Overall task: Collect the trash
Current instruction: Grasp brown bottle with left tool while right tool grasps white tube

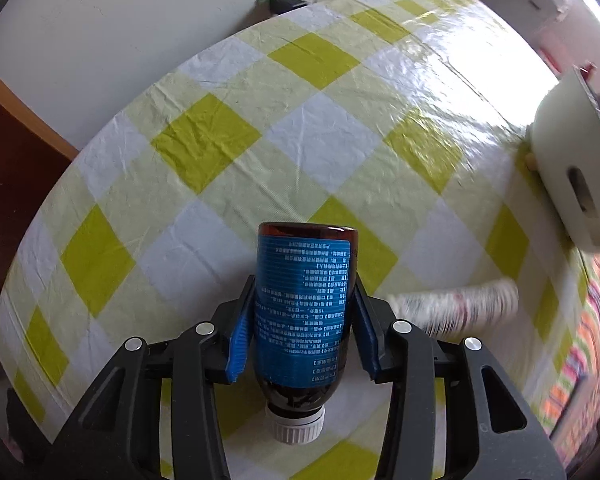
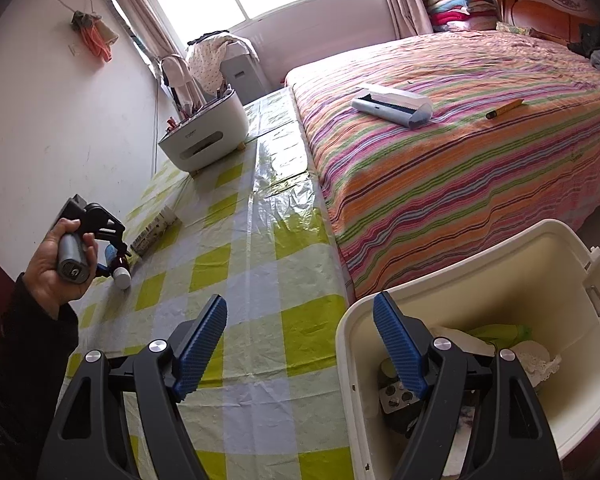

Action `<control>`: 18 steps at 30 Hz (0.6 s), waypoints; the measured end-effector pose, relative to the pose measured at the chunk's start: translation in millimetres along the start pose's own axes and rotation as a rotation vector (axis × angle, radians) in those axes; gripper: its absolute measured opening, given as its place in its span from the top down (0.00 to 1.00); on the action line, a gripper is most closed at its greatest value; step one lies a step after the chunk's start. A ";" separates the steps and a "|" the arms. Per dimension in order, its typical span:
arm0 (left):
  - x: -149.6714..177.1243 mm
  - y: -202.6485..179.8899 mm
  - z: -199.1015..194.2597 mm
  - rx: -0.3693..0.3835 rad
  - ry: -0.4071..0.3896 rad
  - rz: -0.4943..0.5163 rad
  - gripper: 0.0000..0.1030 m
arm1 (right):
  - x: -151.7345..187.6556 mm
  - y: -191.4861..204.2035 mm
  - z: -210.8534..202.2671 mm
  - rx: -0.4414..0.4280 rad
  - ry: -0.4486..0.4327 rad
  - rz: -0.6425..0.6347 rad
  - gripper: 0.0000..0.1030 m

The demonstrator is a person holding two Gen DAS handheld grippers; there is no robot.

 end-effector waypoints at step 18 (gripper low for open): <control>45.5 111.6 -77.6 0.244 -0.346 0.144 0.59 | -65.4 175.7 164.2 -0.122 0.245 -0.020 0.29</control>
Point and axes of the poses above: each gripper's, at about its wrist camera, not at the fingertips, and z roughly the way its jaws point, y to its left, x to its underside, the point moved 7 cm from there along z, roughly the way its jaws point, and after that the axes turned 12 degrees about -x, right-handed, at the moved point
